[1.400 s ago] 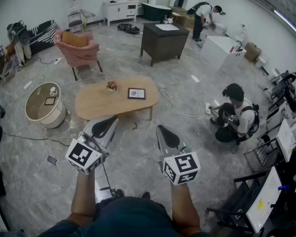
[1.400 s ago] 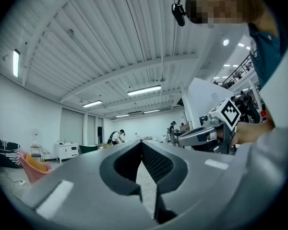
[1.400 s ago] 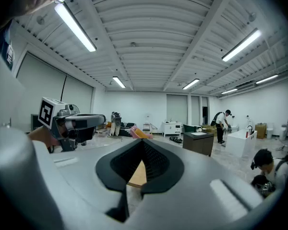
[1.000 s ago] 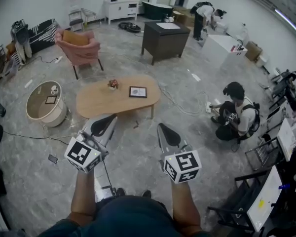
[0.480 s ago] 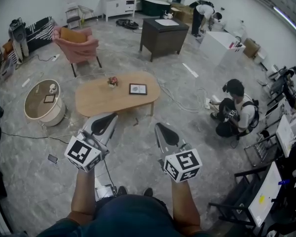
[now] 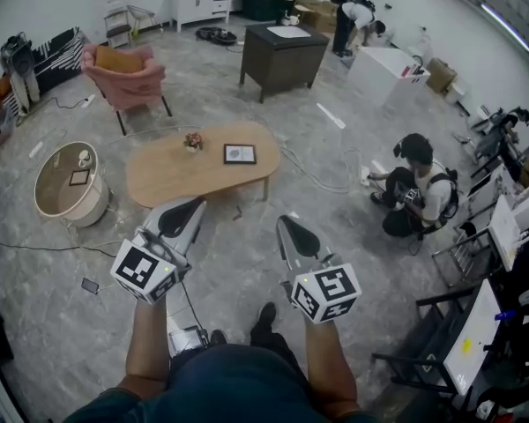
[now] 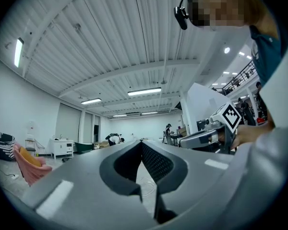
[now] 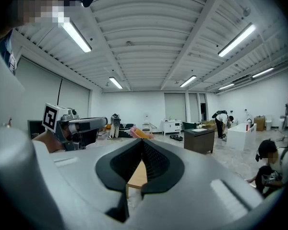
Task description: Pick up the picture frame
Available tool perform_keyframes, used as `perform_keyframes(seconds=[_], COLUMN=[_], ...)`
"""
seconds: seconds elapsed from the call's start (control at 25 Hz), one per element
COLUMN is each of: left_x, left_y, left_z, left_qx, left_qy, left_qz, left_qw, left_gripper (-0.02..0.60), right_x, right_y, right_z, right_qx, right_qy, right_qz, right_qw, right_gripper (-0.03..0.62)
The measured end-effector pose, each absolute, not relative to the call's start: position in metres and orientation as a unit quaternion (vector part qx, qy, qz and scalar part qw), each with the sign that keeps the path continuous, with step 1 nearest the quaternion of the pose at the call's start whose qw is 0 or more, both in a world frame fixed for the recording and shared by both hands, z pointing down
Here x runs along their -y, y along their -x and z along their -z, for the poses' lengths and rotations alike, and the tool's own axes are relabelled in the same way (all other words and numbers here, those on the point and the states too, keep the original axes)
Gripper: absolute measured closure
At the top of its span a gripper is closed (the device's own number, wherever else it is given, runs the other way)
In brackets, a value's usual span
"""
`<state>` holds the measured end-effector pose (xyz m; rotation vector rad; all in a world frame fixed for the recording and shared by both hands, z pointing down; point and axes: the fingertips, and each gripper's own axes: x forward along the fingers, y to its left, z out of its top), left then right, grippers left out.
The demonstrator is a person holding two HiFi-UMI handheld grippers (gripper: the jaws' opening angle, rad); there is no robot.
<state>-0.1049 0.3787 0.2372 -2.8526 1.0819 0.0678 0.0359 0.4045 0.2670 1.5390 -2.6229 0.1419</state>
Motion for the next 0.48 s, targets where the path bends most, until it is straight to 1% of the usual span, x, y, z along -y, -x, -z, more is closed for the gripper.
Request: perform_keyframes(seconds=[0.2, 0.48], left_x=[-0.351, -0.308], left_y=[0.096, 0.068], left_z=[-0.238, -0.241], left_qx=[-0.368, -0.398], left_qy=[0.928, 0.916], left_qz=[-0.012, 0.008], left_qw=[0.062, 0.05], left_gripper=[0.586, 0.586], right_x=[-0.371, -0.309], right_y=[-0.054, -0.084], right_z=[-0.27, -0.272], right_qx=[0.865, 0.88], right_qy=[-0.498, -0.469], right_qz=[-0.055, -0.068], right_qw=[0.039, 0.028], right_gripper=[0.583, 0.583])
